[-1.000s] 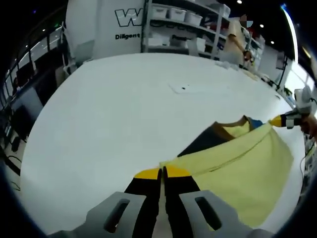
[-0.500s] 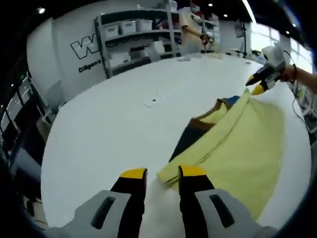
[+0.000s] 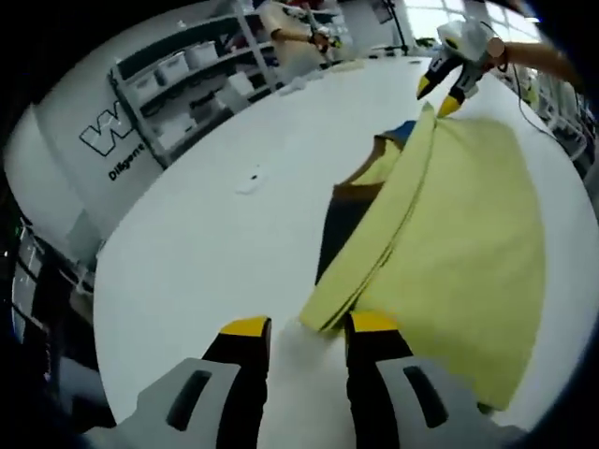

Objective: Fold the garment on the visible template until the final outline fits inside the template.

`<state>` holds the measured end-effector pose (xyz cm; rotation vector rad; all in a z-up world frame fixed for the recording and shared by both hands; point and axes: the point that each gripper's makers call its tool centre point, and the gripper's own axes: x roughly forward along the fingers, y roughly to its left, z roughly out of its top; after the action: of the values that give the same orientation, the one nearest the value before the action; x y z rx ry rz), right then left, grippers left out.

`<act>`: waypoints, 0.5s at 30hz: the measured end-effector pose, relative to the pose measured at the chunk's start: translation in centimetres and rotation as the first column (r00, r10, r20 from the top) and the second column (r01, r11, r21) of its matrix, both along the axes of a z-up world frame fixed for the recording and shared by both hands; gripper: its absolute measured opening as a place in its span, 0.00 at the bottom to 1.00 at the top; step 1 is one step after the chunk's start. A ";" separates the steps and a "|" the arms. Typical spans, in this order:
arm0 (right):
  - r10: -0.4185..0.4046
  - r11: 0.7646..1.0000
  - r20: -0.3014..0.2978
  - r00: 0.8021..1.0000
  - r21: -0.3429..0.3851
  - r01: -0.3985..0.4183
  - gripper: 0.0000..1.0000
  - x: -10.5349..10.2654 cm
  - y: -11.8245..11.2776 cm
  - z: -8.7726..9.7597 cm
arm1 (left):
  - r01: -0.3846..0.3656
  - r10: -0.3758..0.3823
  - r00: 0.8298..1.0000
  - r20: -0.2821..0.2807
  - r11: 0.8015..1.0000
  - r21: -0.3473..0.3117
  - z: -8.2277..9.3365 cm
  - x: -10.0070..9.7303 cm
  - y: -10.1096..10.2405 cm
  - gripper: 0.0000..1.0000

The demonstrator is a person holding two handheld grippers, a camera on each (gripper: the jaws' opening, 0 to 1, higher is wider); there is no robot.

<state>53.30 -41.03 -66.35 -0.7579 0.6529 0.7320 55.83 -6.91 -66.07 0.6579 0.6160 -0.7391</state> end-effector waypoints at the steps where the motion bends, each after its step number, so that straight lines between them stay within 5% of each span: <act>1: 0.009 1.000 0.005 1.000 -0.009 -0.009 0.24 0.1 0.1 -0.1 | 0.004 -0.004 1.000 0.000 1.000 0.003 0.0 0.0 -0.1 0.26; 8: -0.020 0.998 -0.030 0.999 0.059 0.022 0.00 0.1 0.6 -0.2 | 0.020 -0.020 1.000 -0.021 1.000 0.005 -0.2 -0.1 -0.9 0.03; 15: -0.171 0.952 -0.103 0.980 0.239 0.191 0.00 1.0 0.2 1.7 | -0.074 0.070 0.996 -0.047 0.994 -0.086 1.0 0.5 -0.5 0.02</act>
<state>54.26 -40.84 -64.69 -0.4334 0.6797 0.6628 56.32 -7.36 -65.07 0.5371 0.6404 -0.7104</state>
